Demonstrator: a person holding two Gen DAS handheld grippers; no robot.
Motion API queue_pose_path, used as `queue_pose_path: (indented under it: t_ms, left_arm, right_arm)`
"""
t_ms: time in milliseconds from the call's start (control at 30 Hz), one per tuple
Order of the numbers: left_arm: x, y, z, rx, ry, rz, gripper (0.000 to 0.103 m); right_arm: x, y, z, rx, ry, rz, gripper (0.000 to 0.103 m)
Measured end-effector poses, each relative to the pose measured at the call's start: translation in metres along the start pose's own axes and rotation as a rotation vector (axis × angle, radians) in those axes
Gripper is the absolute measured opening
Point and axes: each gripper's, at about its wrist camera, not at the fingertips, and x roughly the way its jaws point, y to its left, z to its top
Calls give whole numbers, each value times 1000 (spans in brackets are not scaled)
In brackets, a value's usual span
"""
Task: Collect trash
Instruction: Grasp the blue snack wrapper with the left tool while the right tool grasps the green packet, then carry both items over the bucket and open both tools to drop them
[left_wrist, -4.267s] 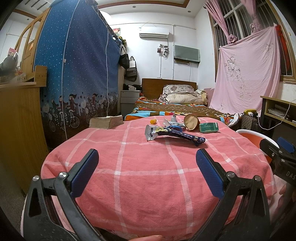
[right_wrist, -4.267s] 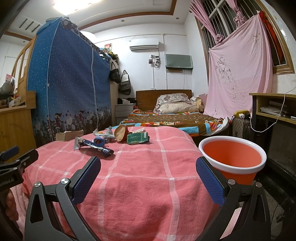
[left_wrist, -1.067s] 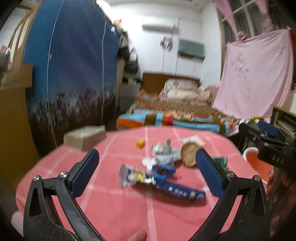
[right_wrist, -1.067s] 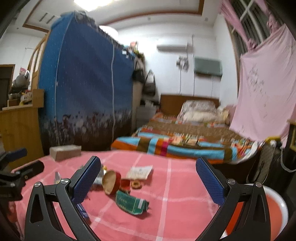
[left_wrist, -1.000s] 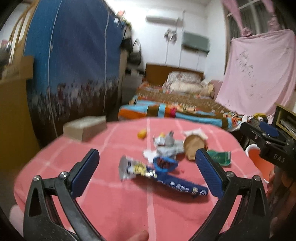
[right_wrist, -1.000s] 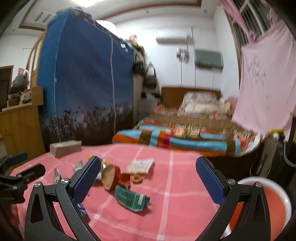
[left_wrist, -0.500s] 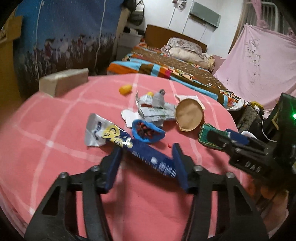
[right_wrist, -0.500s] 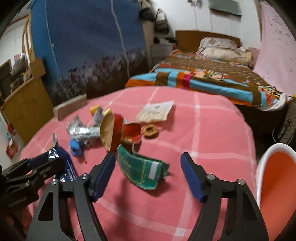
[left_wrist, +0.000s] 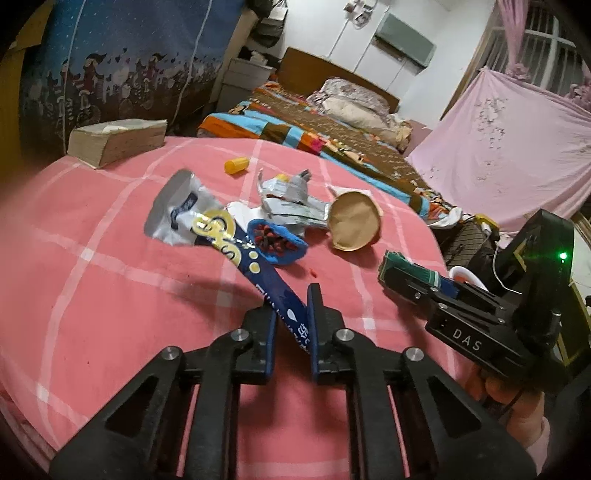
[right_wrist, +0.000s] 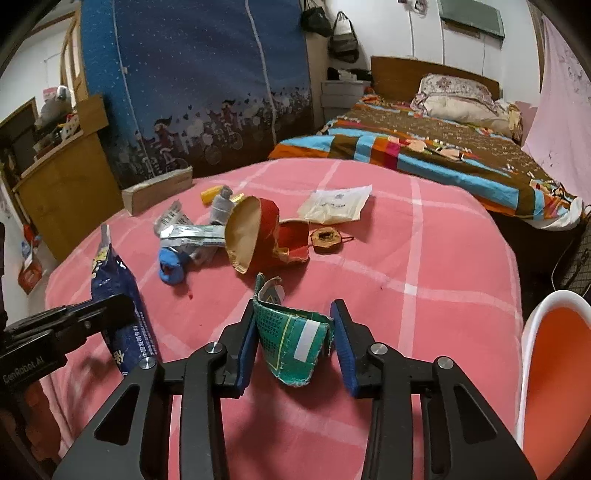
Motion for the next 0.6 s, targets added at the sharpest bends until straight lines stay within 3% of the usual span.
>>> queue_pose_path:
  t_ms: [133,333,600]
  left_arm:
    - [-11,-9,0,50,-56,-20,0]
    - [-20,-39,9,169,-159,-51,0]
    - [-18,-105,33,355,-269,-183,0]
  right_arm:
    - [-15,-3,-4,22,-69,14,35]
    - [-50,-14,-6,71,-258,25,36]
    - [-107,-43,-13,119,-529,-136,36]
